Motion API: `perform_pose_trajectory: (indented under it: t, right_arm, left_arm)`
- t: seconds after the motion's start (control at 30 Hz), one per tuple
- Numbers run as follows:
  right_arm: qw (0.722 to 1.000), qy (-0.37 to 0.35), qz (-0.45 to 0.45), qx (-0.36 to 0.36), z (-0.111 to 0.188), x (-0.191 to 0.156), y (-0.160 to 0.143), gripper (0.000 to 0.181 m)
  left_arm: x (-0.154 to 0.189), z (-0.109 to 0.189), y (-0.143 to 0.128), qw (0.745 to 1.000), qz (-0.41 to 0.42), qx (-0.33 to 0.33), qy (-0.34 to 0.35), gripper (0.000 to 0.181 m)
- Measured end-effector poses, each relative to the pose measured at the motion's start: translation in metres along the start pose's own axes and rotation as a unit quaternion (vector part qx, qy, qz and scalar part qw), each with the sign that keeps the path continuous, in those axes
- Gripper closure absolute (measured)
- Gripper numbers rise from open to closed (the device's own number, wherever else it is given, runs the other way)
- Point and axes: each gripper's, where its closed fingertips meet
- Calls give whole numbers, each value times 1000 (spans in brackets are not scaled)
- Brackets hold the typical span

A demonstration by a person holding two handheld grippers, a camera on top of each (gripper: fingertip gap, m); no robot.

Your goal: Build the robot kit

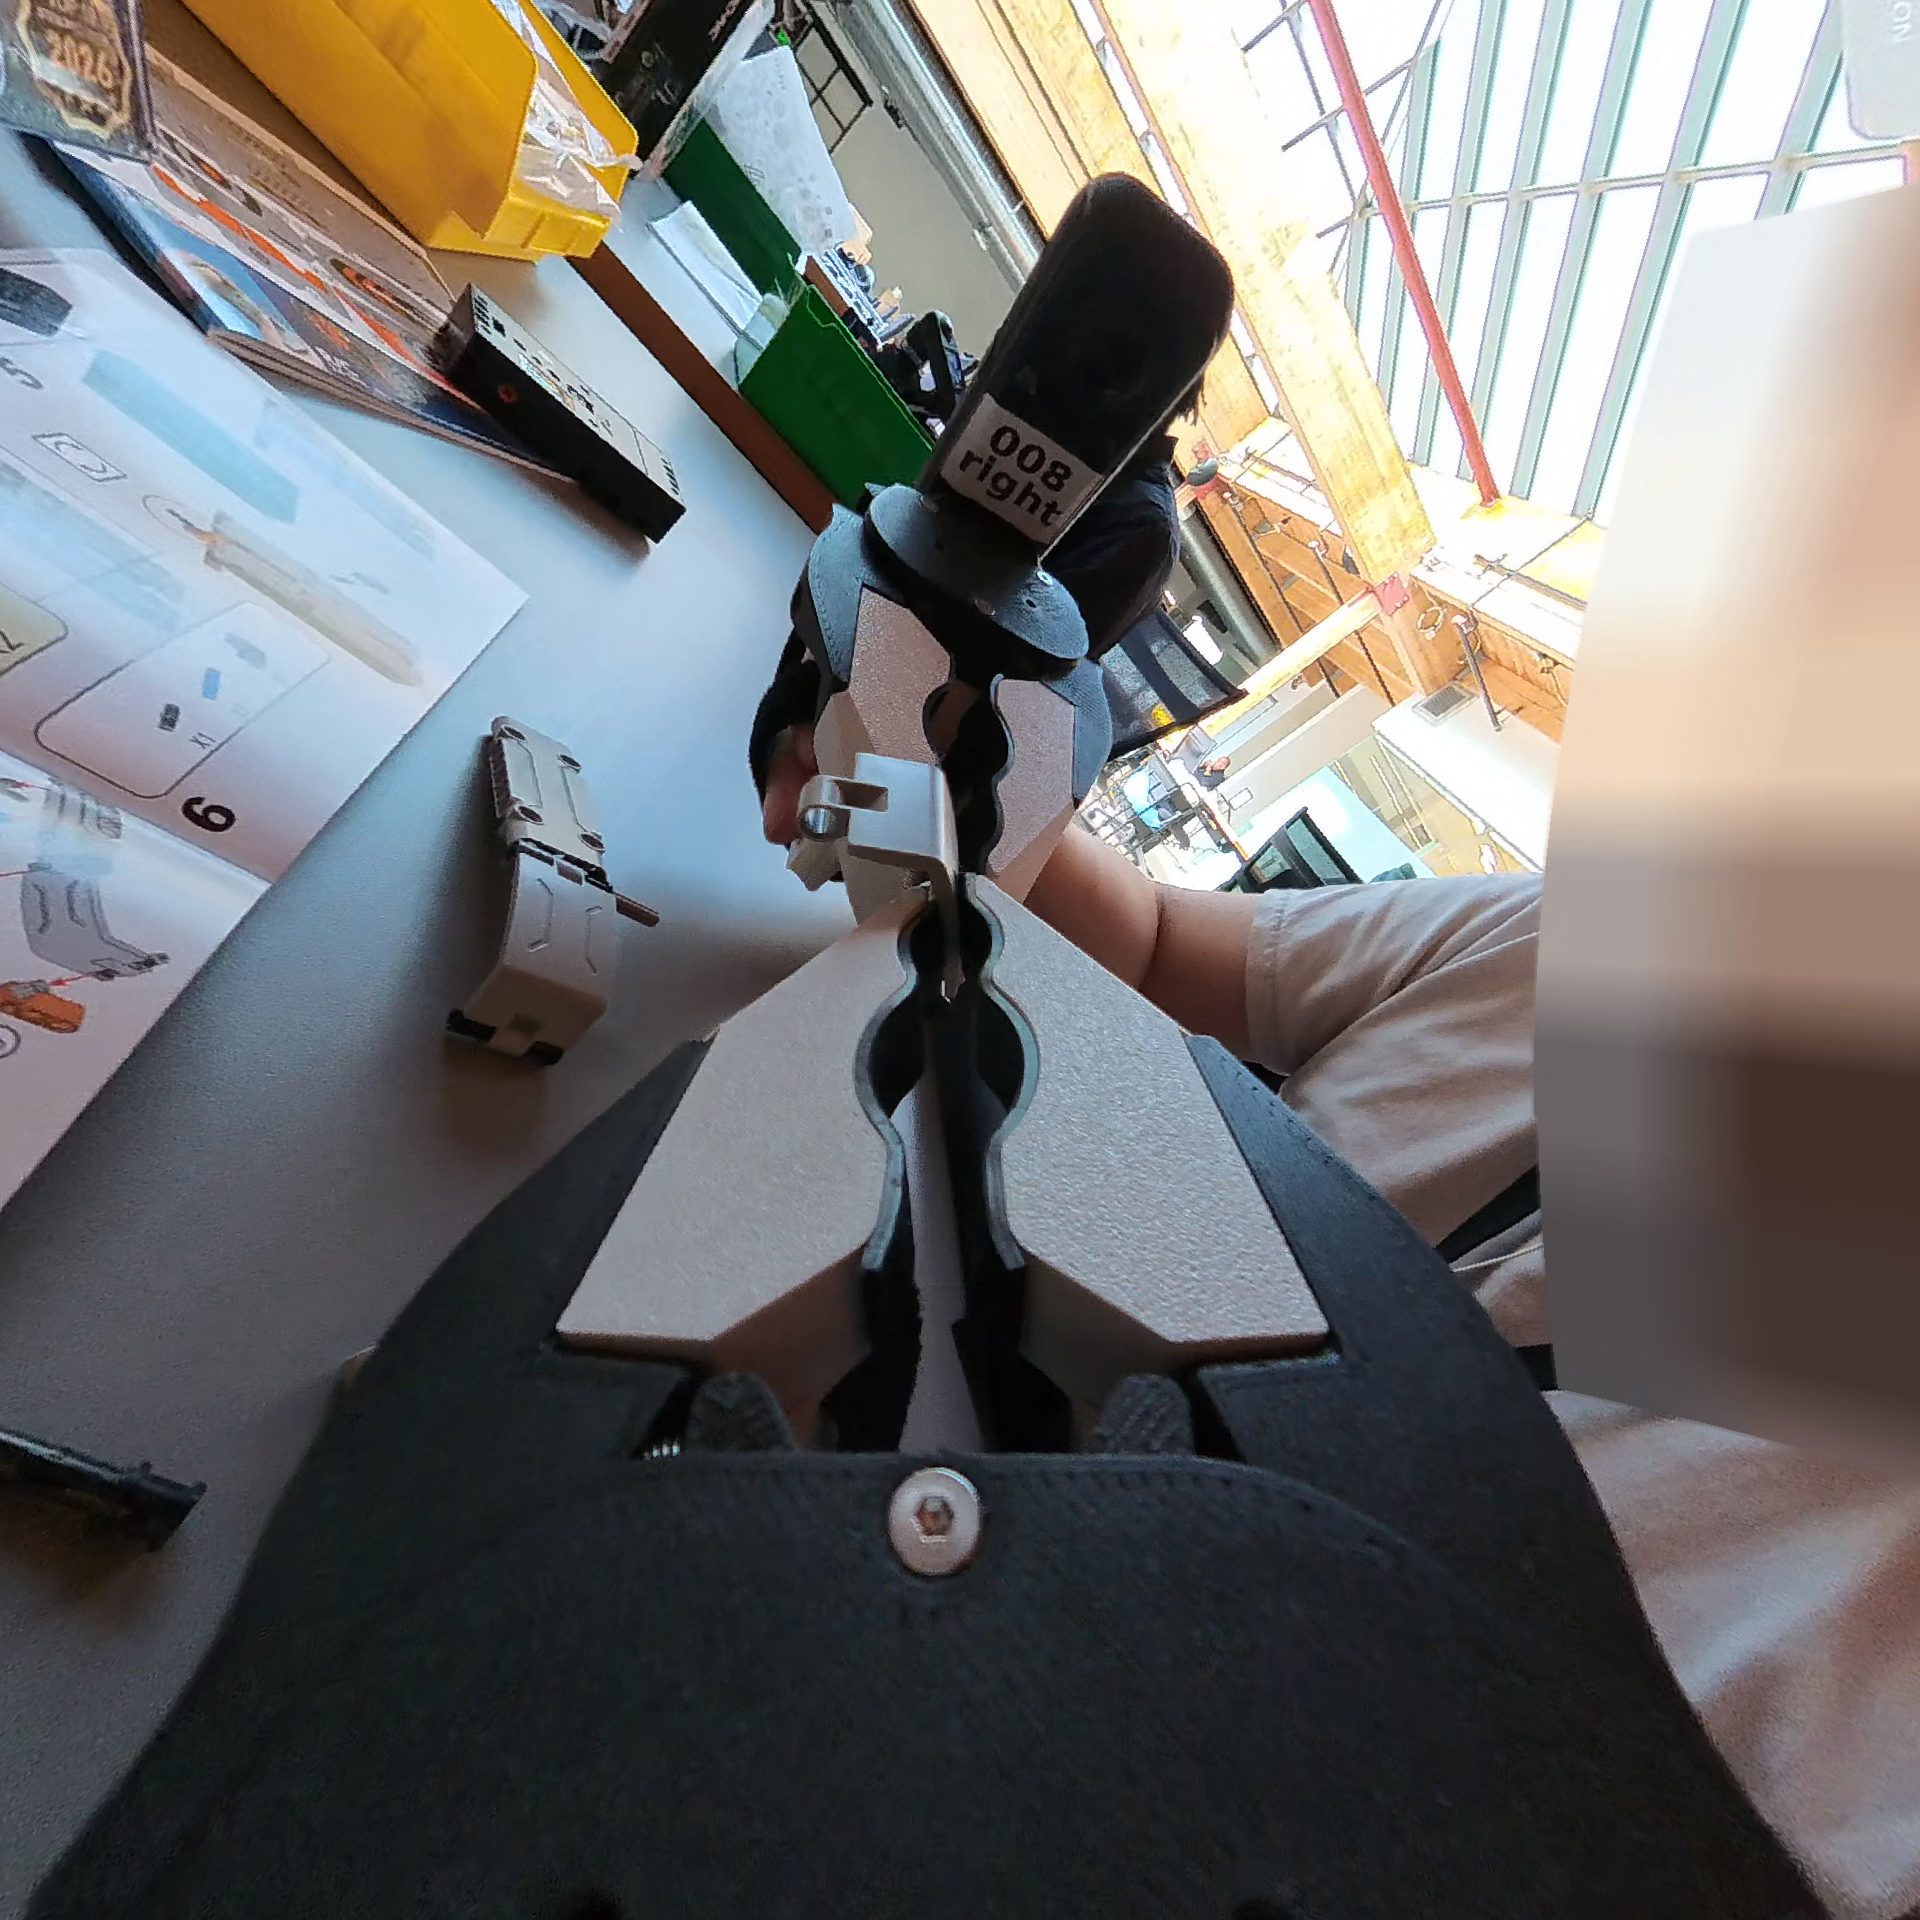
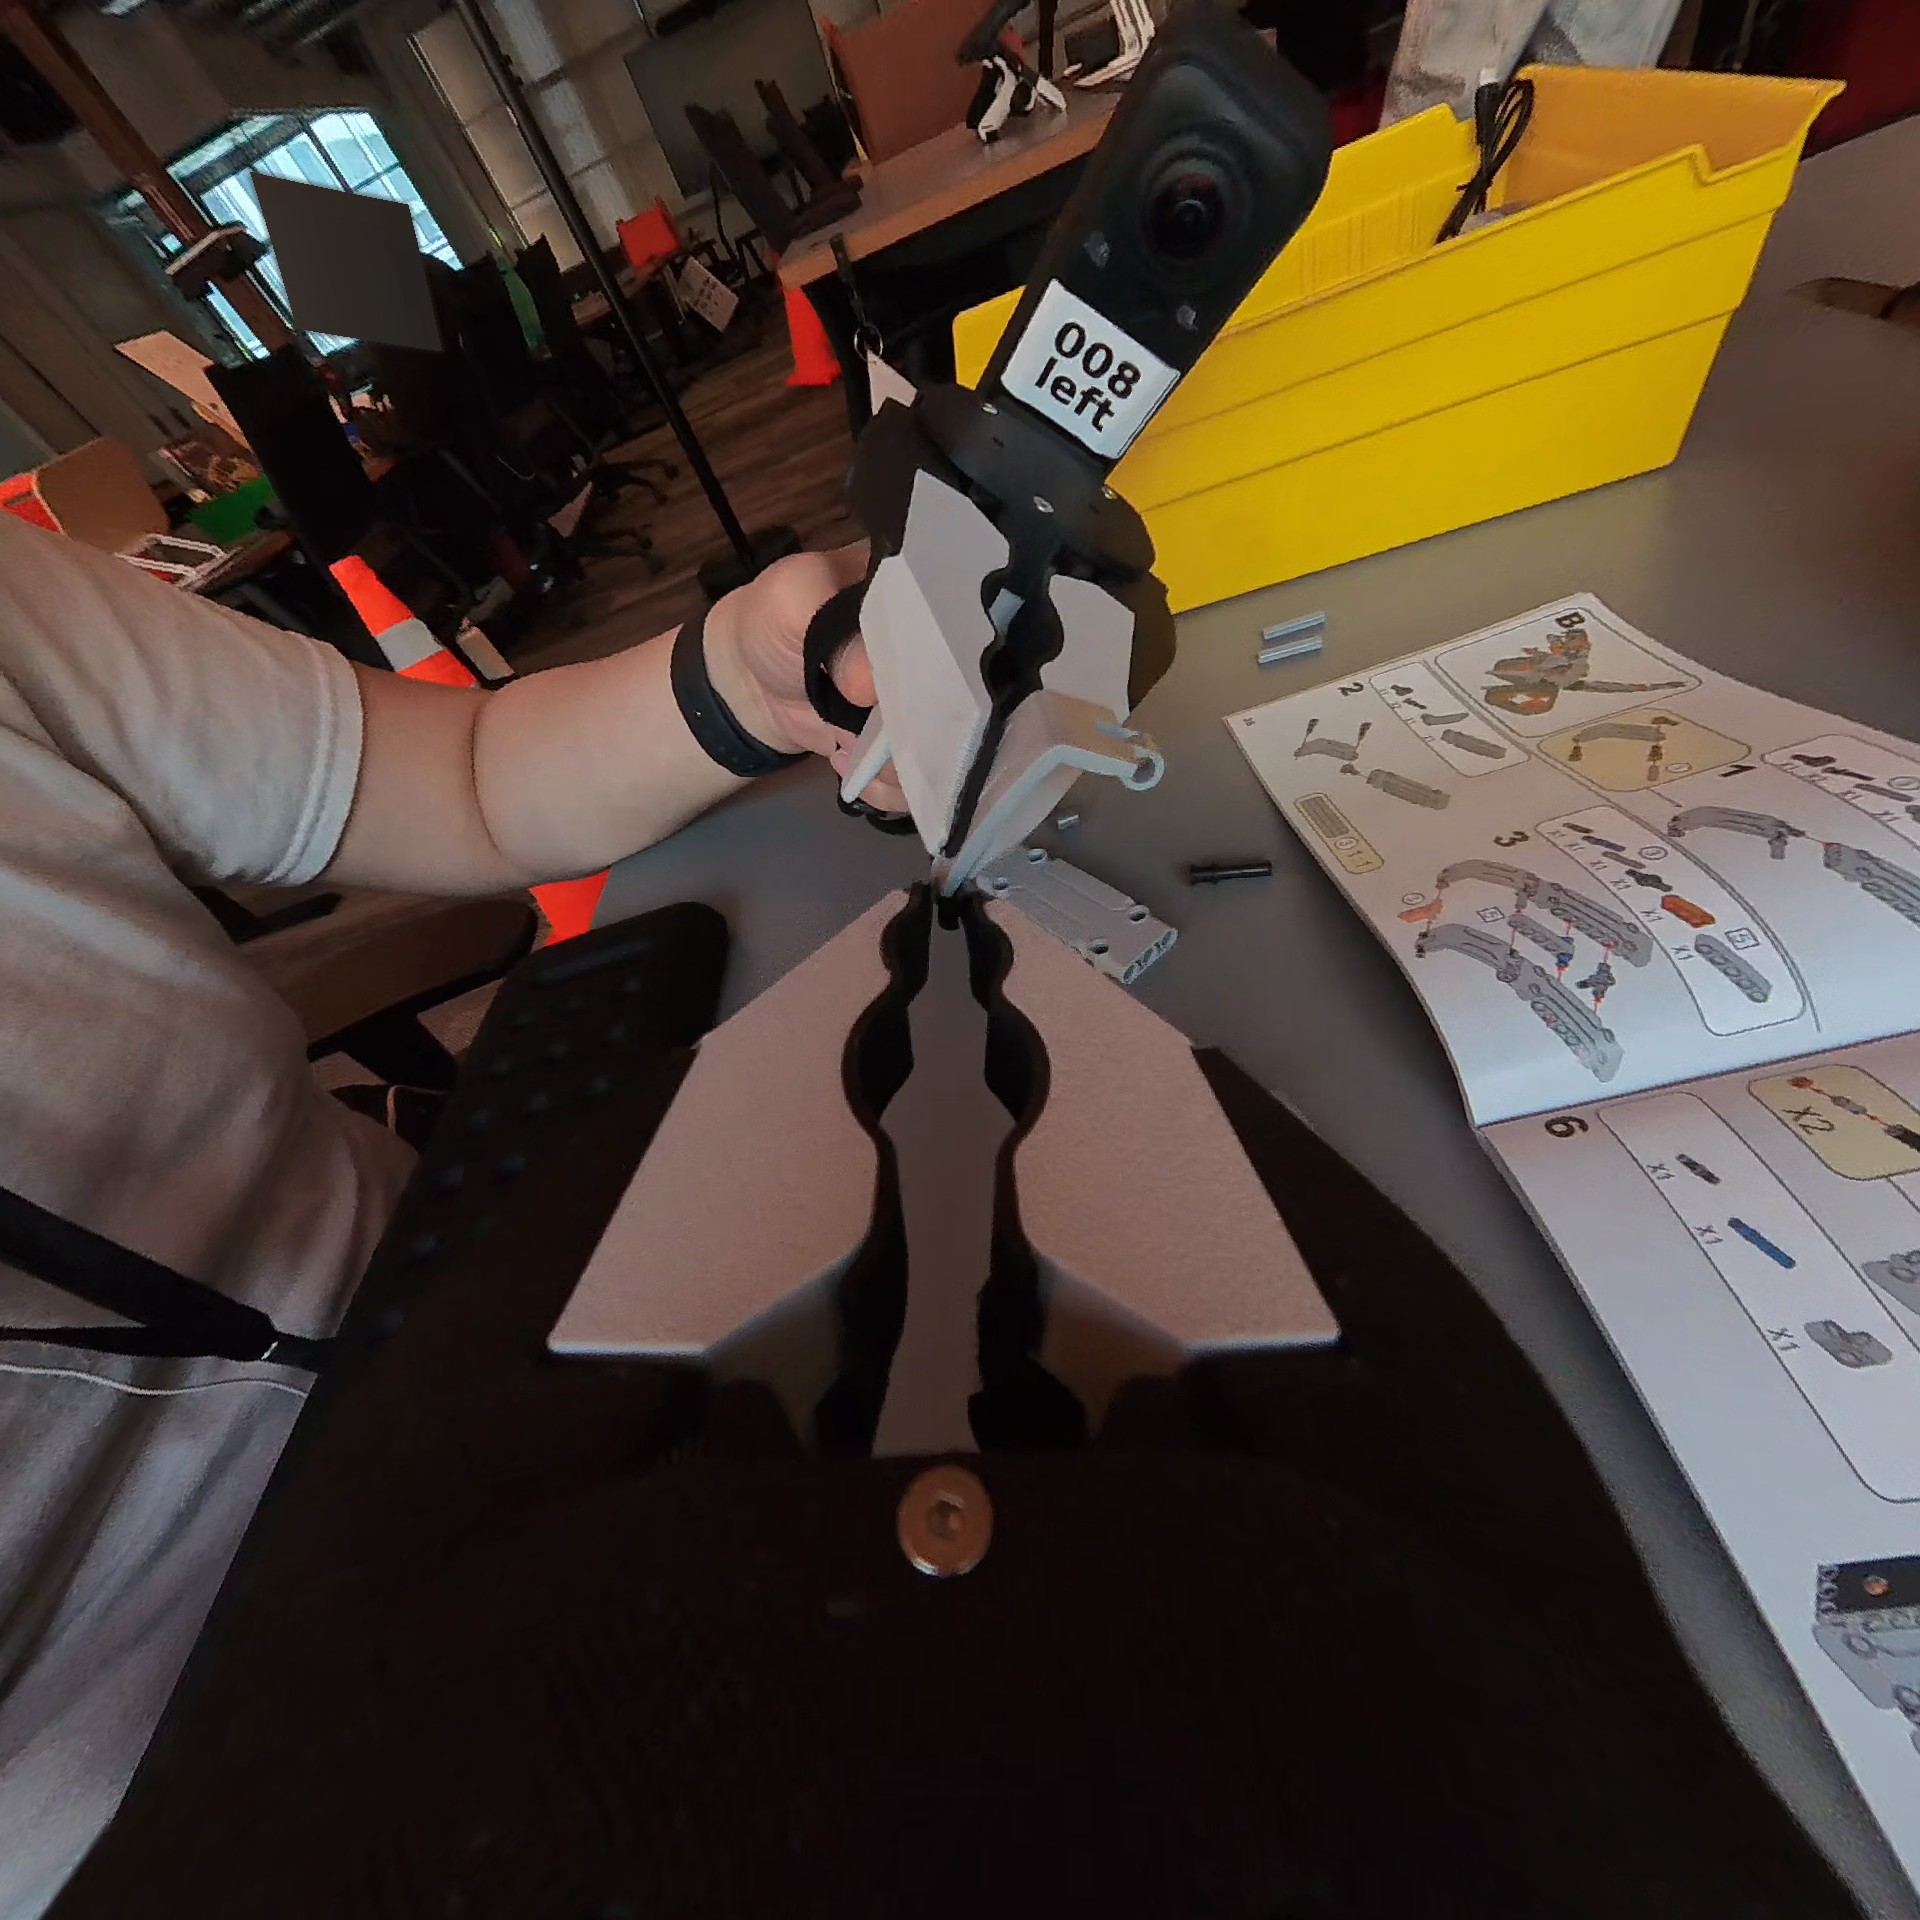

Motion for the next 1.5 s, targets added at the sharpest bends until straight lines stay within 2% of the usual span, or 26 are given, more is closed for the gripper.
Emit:
perform_pose_trajectory:
  t: [0.17, 0.43, 0.6, 0.8, 0.93, 1.03, 1.1, 1.17, 1.23, 1.33, 1.4, 1.5]
  right_arm:
    - [999, 32, -33, 11, 2, 0, 1, 173]
    - [995, 61, -65, 55, 13, 1, 11, 179]
    - [996, 51, -54, 50, 13, 1, 11, 179]
    - [985, 89, -110, 100, 23, 7, 21, 175]
    - [987, 52, -111, 108, 31, 21, 21, 169]
    - [986, 49, -112, 117, 35, 23, 23, 159]
    - [985, 61, -121, 103, 32, 21, 20, 157]
    - [988, 85, -117, 59, 27, 12, 10, 153]
    - [995, 89, -47, 10, 21, -5, 0, 150]
    - [994, 43, 76, -61, 10, -19, -21, 138]
    - [988, 75, 110, -83, 5, -35, -31, 136]
    - [982, 120, 124, -76, -1, -52, -32, 137]
  left_arm:
    - [-2, 1, 1, 1000, 8, 6, -5, 181]
    - [3, 3, 6, 999, -6, 23, -22, 181]
    - [5, 2, 5, 999, -20, 22, -30, 181]
    - [7, 6, 12, 998, -19, 49, -32, 181]
    - [-10, -2, -3, 1000, 23, 3, -8, 181]
    - [-8, -11, -24, 995, 65, -69, -35, 181]
    - [-6, -15, -37, 989, 91, -108, -50, 181]
    - [-4, -18, -51, 982, 106, -149, -56, 181]
    - [-1, -21, -64, 973, 118, -185, -67, 181]
    - [7, -26, -80, 959, 137, -230, -94, 181]
    - [14, -29, -89, 950, 140, -254, -114, 181]
    - [23, -33, -100, 939, 140, -284, -134, 181]
Point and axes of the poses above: each gripper's, where its closed fingertips meet, z back along the fingers, y out of its top, x = y × z across the jaws, and after that the axes turned 12 degrees about -x, right-handed
